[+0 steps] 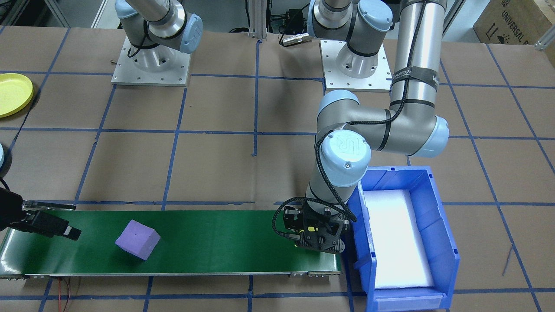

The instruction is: Move block left to right into plate

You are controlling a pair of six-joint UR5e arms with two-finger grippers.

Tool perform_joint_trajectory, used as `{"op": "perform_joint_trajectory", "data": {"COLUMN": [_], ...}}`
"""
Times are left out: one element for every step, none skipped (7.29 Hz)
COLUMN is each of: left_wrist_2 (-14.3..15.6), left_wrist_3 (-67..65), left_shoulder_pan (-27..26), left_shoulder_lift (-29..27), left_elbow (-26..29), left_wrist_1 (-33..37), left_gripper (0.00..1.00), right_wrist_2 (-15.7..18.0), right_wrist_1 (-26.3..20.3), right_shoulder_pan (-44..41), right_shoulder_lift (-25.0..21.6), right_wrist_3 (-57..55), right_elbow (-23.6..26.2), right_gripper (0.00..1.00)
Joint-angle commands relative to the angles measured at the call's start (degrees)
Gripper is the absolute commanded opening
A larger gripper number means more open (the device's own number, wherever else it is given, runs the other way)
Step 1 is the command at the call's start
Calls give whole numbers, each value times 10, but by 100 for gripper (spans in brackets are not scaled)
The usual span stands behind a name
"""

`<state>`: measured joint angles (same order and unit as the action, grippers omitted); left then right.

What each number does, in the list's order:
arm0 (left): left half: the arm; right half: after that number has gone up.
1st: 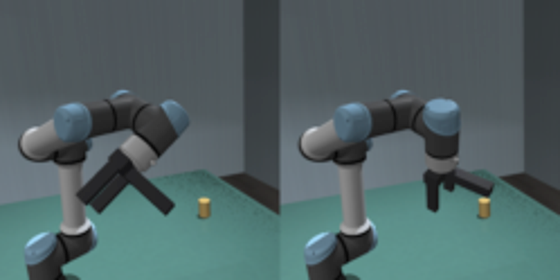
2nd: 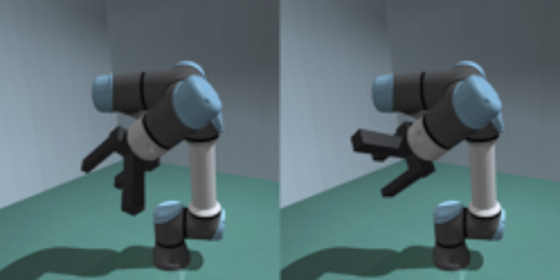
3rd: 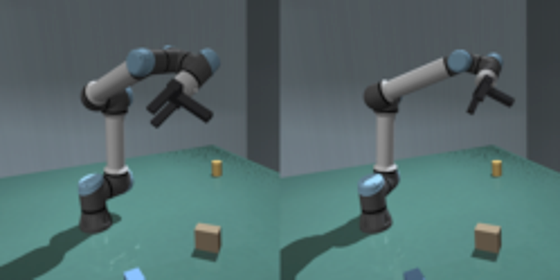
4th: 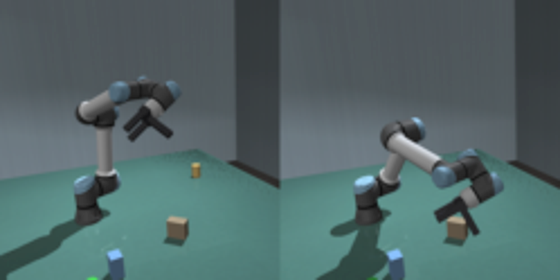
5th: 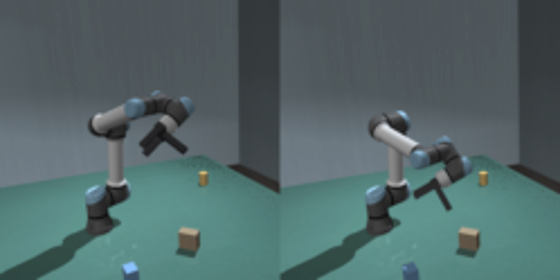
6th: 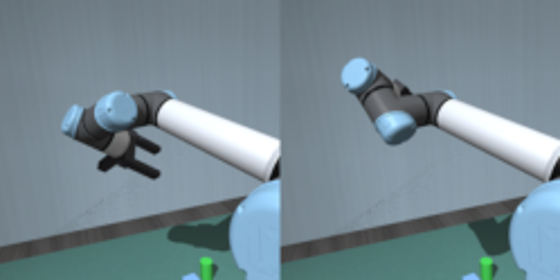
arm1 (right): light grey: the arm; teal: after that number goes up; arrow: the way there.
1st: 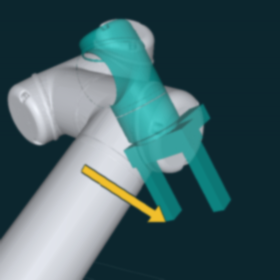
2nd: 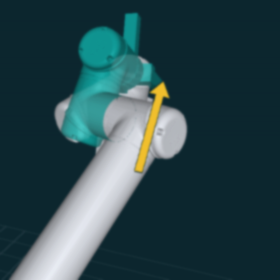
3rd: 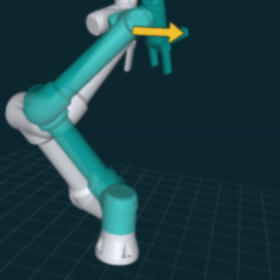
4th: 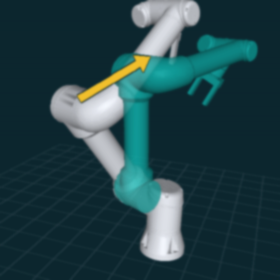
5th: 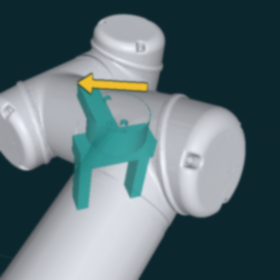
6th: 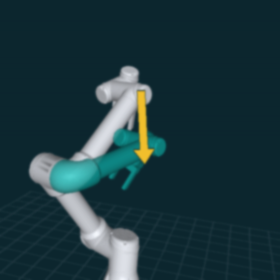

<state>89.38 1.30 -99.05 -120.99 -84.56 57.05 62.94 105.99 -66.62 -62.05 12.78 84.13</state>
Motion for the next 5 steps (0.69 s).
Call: {"op": "perform_joint_trajectory", "data": {"left_wrist_2": [-4,-11,-15,-13,-11], "left_wrist_3": [-1,-1,-2,-2,-2], "left_shoulder_pan": [0,0,0,1,13], "left_shoulder_lift": [10,30,63,114,171], "left_elbow": [5,10,10,13,18], "left_wrist_1": [-4,-4,9,74,142], "left_gripper": [100,100,100,100,100], "right_wrist_2": [-6,-7,-7,-8,-9], "right_wrist_1": [2,2,2,2,2], "right_shoulder_pan": [0,0,0,0,0], "right_shoulder_lift": [-3,-3,-4,-3,-2], "right_wrist_3": [-7,-7,-13,-16,-35], "right_elbow": [9,9,10,10,9], "right_gripper": [100,100,100,100,100]}}
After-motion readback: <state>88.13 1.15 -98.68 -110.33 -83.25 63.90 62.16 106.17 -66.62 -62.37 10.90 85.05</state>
